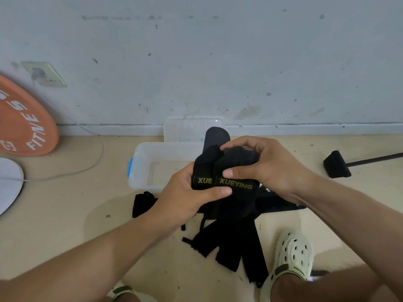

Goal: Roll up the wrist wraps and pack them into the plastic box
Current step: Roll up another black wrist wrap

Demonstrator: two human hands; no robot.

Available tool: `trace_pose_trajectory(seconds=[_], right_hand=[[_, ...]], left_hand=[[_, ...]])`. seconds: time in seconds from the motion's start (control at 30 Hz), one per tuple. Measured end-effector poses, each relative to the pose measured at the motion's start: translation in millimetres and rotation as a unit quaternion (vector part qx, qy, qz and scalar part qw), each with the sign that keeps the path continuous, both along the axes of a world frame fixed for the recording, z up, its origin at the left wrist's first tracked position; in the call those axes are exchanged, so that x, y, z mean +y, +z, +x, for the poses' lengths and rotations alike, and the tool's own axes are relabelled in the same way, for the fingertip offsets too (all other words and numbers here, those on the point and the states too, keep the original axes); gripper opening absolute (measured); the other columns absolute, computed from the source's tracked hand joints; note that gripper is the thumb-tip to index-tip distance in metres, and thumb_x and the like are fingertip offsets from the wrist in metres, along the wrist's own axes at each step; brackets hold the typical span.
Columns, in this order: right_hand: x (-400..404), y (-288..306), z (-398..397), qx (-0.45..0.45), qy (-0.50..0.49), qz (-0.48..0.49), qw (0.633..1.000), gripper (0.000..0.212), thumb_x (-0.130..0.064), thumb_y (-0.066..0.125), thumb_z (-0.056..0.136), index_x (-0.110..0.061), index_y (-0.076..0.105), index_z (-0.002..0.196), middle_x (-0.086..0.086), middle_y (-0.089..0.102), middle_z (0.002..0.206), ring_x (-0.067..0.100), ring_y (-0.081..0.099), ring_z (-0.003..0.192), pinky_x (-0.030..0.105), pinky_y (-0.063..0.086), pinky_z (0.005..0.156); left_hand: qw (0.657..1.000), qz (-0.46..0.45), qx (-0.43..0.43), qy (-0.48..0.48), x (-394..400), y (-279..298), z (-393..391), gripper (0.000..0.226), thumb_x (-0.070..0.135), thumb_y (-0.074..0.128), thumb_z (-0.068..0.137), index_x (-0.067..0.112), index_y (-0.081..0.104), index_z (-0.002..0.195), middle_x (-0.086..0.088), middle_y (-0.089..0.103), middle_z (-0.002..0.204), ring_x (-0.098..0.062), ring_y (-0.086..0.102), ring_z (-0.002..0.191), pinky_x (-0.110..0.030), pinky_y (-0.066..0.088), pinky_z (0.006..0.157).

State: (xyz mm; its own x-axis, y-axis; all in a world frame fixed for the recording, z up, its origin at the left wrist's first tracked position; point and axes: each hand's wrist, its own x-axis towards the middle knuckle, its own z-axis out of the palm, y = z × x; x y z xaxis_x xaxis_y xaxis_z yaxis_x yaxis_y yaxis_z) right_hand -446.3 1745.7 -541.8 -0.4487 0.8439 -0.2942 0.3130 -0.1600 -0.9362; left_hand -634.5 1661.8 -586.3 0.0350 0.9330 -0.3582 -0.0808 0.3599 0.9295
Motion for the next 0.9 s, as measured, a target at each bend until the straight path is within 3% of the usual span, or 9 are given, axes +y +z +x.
trace_pose_trajectory(seconds=[0.13,0.2,0.27,0.4,0.57,0.73,0.8,0.9], right_hand=[[-0.1,4.3,-1.6,0.041,0.031,-0.113,0.992,0.044,-0.024,0.083,0.071,-0.022,0.076,0.115,0.005,0.078,0.112,0.018,0.075,0.101,0.024,0.058,0.084],[2.1,10.5,-1.5,0.047,0.044,-0.156,0.986,0.034,-0.036,0.069,0.085,-0.023,0.076,0.115,0.003,0.078,0.113,0.013,0.073,0.095,0.019,0.056,0.077],[3.1,11.6,-1.4,0.043,0.037,-0.161,0.985,0.027,-0.032,0.057,0.100,-0.021,0.078,0.114,0.003,0.078,0.111,0.009,0.071,0.090,0.017,0.055,0.072],[-2.6,7.1,-4.3,-0.032,0.075,-0.094,0.992,0.016,-0.015,0.071,0.095,-0.024,0.081,0.104,-0.006,0.079,0.094,0.003,0.068,0.080,0.023,0.049,0.078],[-11.6,0.0,-8.5,-0.115,0.053,0.012,0.992,0.005,-0.033,0.083,0.085,-0.034,0.082,0.089,0.002,0.079,0.086,0.023,0.074,0.089,0.037,0.054,0.089],[-8.3,-8.4,-9.2,-0.159,-0.021,0.118,0.980,0.013,-0.029,0.074,0.093,-0.031,0.075,0.081,-0.005,0.075,0.078,0.013,0.068,0.073,0.029,0.055,0.075],[-2.8,-7.9,-7.0,-0.134,-0.078,0.129,0.979,0.014,-0.028,0.071,0.096,-0.030,0.071,0.083,-0.007,0.075,0.077,0.017,0.069,0.070,0.031,0.057,0.074],[5.6,-4.1,-2.9,-0.093,-0.124,0.128,0.980,0.015,-0.023,0.069,0.098,-0.027,0.070,0.084,-0.003,0.075,0.078,0.009,0.068,0.063,0.023,0.057,0.067]], left_hand=[[0.995,0.003,0.074,0.063,0.2,1.4,-0.1,0.035,0.016,0.082,0.086,0.029,0.072,0.117,0.007,0.079,0.103,-0.010,0.075,0.100,-0.033,0.059,0.093],[0.993,-0.007,0.088,0.081,1.5,1.4,-2.8,0.032,0.018,0.083,0.086,0.028,0.073,0.115,0.008,0.079,0.101,-0.009,0.075,0.097,-0.032,0.060,0.091],[0.991,-0.011,0.097,0.090,2.7,0.7,-4.5,0.030,0.019,0.084,0.085,0.027,0.074,0.112,0.007,0.079,0.099,-0.010,0.075,0.095,-0.031,0.060,0.088],[0.987,-0.010,0.125,0.103,3.4,1.0,-4.4,0.022,0.022,0.084,0.084,0.025,0.076,0.104,0.005,0.079,0.093,-0.012,0.075,0.091,-0.028,0.059,0.081],[0.982,-0.022,0.141,0.124,4.1,1.3,-8.0,0.017,0.028,0.081,0.086,0.027,0.076,0.102,0.007,0.078,0.091,-0.011,0.075,0.090,-0.029,0.060,0.080],[0.983,-0.039,0.133,0.117,3.4,0.3,-6.7,0.024,0.023,0.082,0.087,0.027,0.074,0.108,0.009,0.079,0.095,-0.010,0.075,0.092,-0.027,0.059,0.081],[0.984,-0.037,0.136,0.105,3.1,-0.1,-5.6,0.025,0.021,0.082,0.087,0.028,0.073,0.109,0.010,0.079,0.094,-0.009,0.075,0.090,-0.024,0.059,0.079],[0.987,-0.033,0.127,0.094,3.0,0.5,-4.4,0.025,0.019,0.082,0.087,0.028,0.073,0.108,0.010,0.079,0.094,-0.007,0.075,0.089,-0.021,0.058,0.076]])
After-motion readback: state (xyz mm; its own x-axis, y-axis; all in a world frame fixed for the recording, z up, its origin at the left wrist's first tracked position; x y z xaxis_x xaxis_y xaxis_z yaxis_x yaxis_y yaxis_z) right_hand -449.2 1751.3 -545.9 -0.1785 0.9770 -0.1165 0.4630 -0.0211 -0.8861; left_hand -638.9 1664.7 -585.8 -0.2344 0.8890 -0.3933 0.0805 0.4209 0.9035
